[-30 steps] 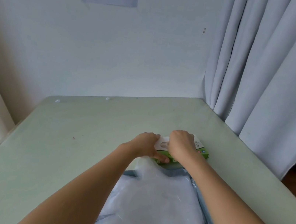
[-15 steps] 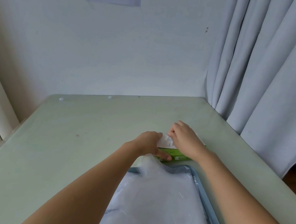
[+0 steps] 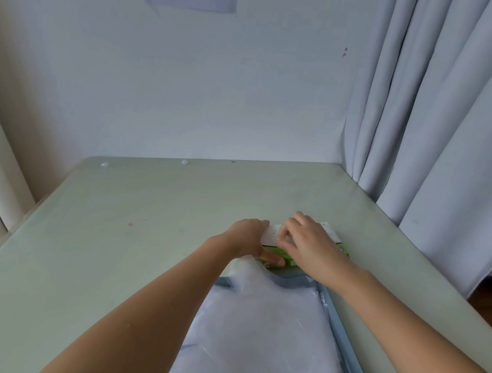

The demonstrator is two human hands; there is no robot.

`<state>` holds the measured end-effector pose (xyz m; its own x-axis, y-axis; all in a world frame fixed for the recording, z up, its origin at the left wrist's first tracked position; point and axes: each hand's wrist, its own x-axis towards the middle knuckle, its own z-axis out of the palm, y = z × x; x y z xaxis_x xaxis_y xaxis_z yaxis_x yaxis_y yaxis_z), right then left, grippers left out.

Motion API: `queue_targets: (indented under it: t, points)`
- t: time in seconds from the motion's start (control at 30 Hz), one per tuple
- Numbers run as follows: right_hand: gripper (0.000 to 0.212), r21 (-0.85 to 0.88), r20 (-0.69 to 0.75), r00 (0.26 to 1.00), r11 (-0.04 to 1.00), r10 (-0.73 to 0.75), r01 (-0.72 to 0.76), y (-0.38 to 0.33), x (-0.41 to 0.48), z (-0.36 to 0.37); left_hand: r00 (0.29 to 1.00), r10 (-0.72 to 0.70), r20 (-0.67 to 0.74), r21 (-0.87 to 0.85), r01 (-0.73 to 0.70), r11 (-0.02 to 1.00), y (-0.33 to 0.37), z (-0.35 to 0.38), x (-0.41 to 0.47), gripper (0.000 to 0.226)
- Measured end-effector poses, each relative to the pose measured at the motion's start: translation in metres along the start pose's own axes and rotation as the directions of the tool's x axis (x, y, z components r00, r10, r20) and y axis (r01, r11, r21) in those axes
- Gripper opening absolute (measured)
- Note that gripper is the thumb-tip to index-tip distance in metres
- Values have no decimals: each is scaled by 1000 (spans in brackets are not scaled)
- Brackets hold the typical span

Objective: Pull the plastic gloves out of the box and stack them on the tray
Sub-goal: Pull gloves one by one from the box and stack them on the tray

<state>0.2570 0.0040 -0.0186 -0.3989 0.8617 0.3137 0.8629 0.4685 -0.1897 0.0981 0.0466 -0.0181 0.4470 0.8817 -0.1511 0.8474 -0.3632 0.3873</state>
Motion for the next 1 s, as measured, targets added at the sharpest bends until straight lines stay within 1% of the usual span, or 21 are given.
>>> queue_targets:
  t: [0.07,0.1,0.17,0.2,0.27,0.33,0.37,0.43,0.47,0.53,0.63,0.7,0.8,0.87,0.9,0.93,0.97,1.0]
  points:
    - [30,69,-6,1000,998,7,-7,9,3,-3,1000,-1,10,-13,1,1000,0,0,1,69]
    - [29,89,-4,1000,996,-8,9,11,4,-3,1000,-2,12,-21,2,1000,-1,1,1,68]
    - [12,54,-26,997,996,-69,70,9,7,-1,1000,-5,12,-29,5,1000,-1,1,1,65]
    - [8,22,-58,994,996,-90,91,8,9,0,1000,-5,10,-32,6,999,0,1,0,64]
    - [10,-14,-129,984,992,-125,124,5,12,3,1000,-4,11,-39,4,999,0,0,0,63]
    - [12,-3,-188,974,992,-125,127,6,14,5,1000,-2,15,-43,3,999,0,1,0,65]
    - [13,44,-213,974,995,-83,94,8,14,8,1000,-2,15,-43,3,999,-1,1,0,68]
    - [13,204,-234,968,978,94,-45,12,16,9,1000,-1,7,-43,1,999,-1,1,0,69]
    - [12,275,-235,954,954,185,-117,15,17,9,1000,-1,3,-51,1,999,-1,2,-1,68]
    - [9,384,-229,922,900,312,-209,18,19,10,1000,-1,0,-66,1,998,-2,3,0,69]
    - [8,518,-194,879,807,435,-285,22,25,10,1000,-4,3,-64,4,998,-4,3,1,74]
    - [9,538,-185,863,783,471,-312,24,29,9,1000,-6,7,-58,7,998,-4,2,2,78]
    - [11,526,-186,869,793,459,-307,29,34,8,1000,-2,9,-49,3,999,-4,1,2,81]
    - [8,529,-220,881,810,419,-253,32,32,5,1000,4,9,-55,-3,999,-4,2,2,77]
    - [8,537,-248,887,817,389,-208,34,30,1,1000,6,7,-59,-6,998,-5,2,3,75]
    - [11,535,-267,899,829,347,-161,37,27,-4,1000,8,5,-64,-8,998,-5,3,4,73]
    - [16,515,-254,923,848,290,-125,40,23,-10,1000,7,3,-64,-7,998,-6,3,5,73]
    - [19,479,-200,955,872,219,-100,44,19,-16,1000,8,4,-61,-8,998,-7,3,5,74]
